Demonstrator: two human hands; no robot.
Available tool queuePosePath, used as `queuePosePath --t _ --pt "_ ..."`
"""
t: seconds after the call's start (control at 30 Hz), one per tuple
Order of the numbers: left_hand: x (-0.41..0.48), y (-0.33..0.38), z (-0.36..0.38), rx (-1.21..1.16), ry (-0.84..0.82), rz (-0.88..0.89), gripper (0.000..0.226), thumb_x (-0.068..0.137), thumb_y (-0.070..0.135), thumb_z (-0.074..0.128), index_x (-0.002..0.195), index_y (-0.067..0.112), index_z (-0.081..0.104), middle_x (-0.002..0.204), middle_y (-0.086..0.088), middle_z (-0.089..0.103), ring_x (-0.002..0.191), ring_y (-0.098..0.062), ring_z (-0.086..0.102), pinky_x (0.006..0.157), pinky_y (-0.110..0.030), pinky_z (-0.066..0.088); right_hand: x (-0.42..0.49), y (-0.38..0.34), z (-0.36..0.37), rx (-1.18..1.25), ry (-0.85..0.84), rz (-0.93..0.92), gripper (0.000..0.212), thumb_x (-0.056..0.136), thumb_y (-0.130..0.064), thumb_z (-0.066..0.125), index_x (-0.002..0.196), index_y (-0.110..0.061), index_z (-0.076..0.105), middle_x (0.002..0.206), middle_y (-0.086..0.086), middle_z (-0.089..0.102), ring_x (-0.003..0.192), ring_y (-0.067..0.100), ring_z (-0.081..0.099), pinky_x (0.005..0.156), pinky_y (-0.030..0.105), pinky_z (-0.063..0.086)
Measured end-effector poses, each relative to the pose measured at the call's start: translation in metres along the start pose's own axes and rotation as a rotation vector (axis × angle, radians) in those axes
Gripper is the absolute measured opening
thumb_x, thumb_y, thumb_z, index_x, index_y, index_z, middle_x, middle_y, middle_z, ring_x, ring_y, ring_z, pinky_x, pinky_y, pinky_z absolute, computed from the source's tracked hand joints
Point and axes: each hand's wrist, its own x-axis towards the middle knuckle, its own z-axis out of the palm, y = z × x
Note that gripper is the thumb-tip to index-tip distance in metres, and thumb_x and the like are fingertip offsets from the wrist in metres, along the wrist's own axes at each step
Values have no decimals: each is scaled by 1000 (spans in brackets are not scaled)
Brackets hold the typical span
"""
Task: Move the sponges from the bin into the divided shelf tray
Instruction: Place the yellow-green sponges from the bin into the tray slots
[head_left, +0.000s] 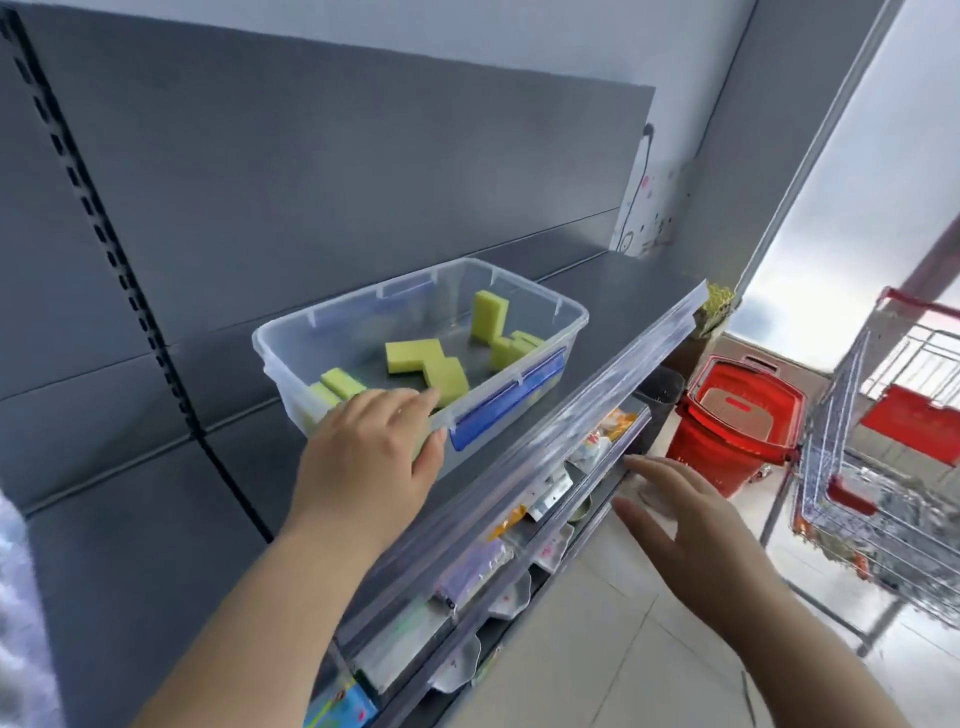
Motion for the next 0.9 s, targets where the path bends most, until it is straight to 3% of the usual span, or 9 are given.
queuePosePath --t 0.13,0.23,0.33,0.43,0.57,0.67,0.8,0.9 --pt "53 -10 25 10 -17 -10 45 87 37 39 115 12 64 105 -4 69 94 -25 64 80 -37 51 65 4 -19 29 106 -27 67 72 -63 38 128 -30 50 120 -19 45 113 6 45 96 32 39" --pt "74 -18 39 45 -33 -35 46 87 39 39 117 15 64 106 -1 68 95 -23 64 79 -35 51 110 8 -23 63 126 -36 62 72 -60 41 124 -28 55 120 -8 55 109 15 54 89 33 43" --pt "85 -33 50 98 -46 -110 48 87 42 38 119 17 63 107 0 68 97 -22 64 77 -35 51 165 9 -20 79 76 -102 59 74 -59 42 124 -30 54 122 -2 57 99 15 57 83 33 45" --pt "98 -44 59 187 -80 -207 51 88 46 36 124 20 61 112 1 67 101 -20 64 76 -35 52 235 6 -9 77 16 -206 44 84 -46 52 125 -29 53 123 -3 56 105 16 54 86 32 43" --pt "118 -42 68 293 -108 -317 52 87 46 36 125 21 59 111 4 67 99 -18 65 74 -33 53 335 -6 23 -10 -131 -436 40 88 -41 54 125 -26 53 128 -2 54 113 18 52 91 31 43" --pt "136 -36 77 341 -139 -404 51 85 48 35 123 24 61 111 7 67 99 -17 65 73 -34 54 400 -15 56 -194 -270 -556 39 91 -38 50 128 -26 49 131 -3 50 116 20 49 88 32 42" --pt "158 -28 92 415 -154 -451 50 84 46 35 116 22 66 105 5 69 93 -18 67 71 -33 53 450 -23 95 -796 -396 -848 36 88 -21 48 124 -21 46 126 3 47 116 25 45 90 33 38" --pt "169 -22 102 509 -157 -426 47 82 42 37 109 22 70 98 5 70 85 -17 68 68 -30 53 464 -25 108 -1030 -435 -964 36 91 -19 46 127 -19 46 127 6 45 118 26 43 92 33 36"
